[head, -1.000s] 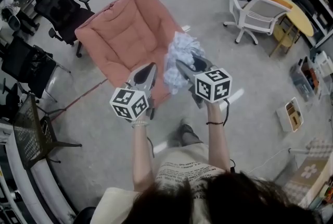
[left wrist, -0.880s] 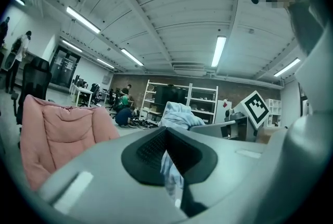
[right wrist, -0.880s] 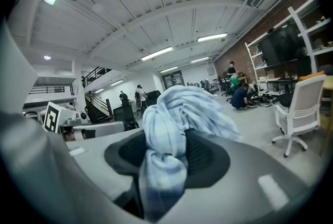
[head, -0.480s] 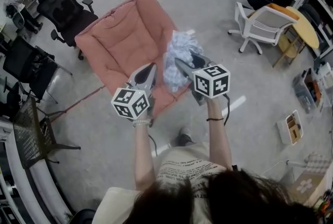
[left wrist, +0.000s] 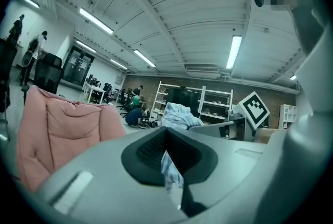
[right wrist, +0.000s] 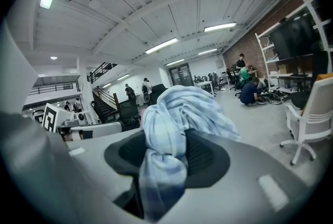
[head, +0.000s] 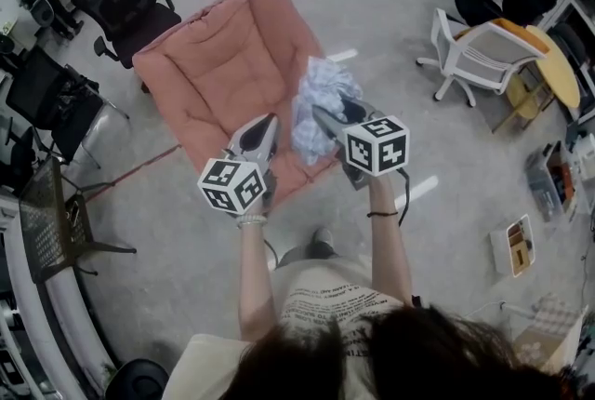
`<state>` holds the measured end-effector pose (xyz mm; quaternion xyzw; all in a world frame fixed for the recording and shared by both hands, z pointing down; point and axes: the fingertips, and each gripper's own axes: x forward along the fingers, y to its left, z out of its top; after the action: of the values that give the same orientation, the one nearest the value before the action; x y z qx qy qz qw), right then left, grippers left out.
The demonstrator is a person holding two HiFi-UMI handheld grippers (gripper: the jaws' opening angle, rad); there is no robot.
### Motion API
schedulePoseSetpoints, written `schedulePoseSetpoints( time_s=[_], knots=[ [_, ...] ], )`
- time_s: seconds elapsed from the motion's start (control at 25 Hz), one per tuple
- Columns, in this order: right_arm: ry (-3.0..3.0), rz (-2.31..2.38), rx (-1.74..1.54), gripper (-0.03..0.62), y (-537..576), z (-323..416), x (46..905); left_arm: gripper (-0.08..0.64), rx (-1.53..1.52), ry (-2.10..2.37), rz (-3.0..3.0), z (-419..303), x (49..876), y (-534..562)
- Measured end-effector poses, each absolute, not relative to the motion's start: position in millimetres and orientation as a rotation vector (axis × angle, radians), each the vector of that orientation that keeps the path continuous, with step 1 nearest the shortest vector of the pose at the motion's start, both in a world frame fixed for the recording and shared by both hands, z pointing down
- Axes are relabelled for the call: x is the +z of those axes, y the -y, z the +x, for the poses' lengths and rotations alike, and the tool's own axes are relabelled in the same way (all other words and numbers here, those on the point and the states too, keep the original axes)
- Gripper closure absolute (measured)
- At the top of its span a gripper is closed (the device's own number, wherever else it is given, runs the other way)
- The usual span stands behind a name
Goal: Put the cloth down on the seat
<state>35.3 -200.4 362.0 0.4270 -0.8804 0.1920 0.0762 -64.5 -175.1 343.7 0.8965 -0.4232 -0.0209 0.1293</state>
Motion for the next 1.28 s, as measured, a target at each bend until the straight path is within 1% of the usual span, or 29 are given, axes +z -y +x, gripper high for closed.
schedulePoseSetpoints(
  time_s=[0.4,0.92,1.28],
  knots=[
    [2.605,1.265,0.666,0.388,221.3,31.0,389.9,0.569,-0.001,1.200,2.550,-65.0,370.3,196.8],
    [2.550,1.283,0.722,0.388,277.1,6.7,409.4,0.569,0.065,1.084,2.545,-72.1,391.2,261.5],
    [2.499,1.291,0.757,0.388,296.6,6.2,433.0,0.568,0.078,1.028,2.517,-75.4,411.9,285.3]
  ],
)
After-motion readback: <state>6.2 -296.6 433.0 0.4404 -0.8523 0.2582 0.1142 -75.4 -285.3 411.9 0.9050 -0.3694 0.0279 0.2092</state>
